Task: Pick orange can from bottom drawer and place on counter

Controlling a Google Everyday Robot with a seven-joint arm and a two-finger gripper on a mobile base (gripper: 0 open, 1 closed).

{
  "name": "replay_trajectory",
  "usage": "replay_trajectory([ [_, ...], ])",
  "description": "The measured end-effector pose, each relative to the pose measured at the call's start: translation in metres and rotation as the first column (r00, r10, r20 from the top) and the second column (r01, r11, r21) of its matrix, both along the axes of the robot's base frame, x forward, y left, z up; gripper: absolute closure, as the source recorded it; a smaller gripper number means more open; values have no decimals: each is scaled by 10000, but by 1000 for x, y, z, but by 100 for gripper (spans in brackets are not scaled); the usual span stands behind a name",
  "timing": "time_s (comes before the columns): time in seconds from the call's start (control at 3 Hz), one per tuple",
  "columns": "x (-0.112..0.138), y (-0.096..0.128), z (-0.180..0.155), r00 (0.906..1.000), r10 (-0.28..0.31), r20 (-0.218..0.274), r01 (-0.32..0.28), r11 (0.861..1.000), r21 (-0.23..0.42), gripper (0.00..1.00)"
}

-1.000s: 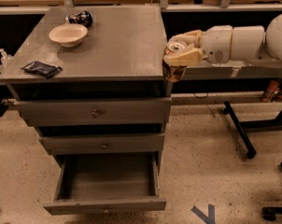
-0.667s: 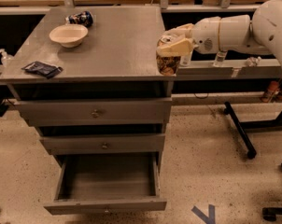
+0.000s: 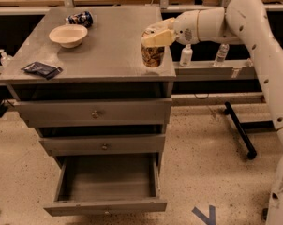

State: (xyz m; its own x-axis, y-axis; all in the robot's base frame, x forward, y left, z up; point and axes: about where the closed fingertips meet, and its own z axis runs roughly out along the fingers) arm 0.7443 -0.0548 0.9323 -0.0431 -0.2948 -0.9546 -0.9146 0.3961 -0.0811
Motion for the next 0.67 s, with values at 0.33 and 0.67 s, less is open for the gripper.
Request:
replay_trajectory([
  [0.33,18,12,-15,9998,141,168,-153,9974,706,48],
  [0.67,16,16,-14,9997,198,134,-206,9977,643,17],
])
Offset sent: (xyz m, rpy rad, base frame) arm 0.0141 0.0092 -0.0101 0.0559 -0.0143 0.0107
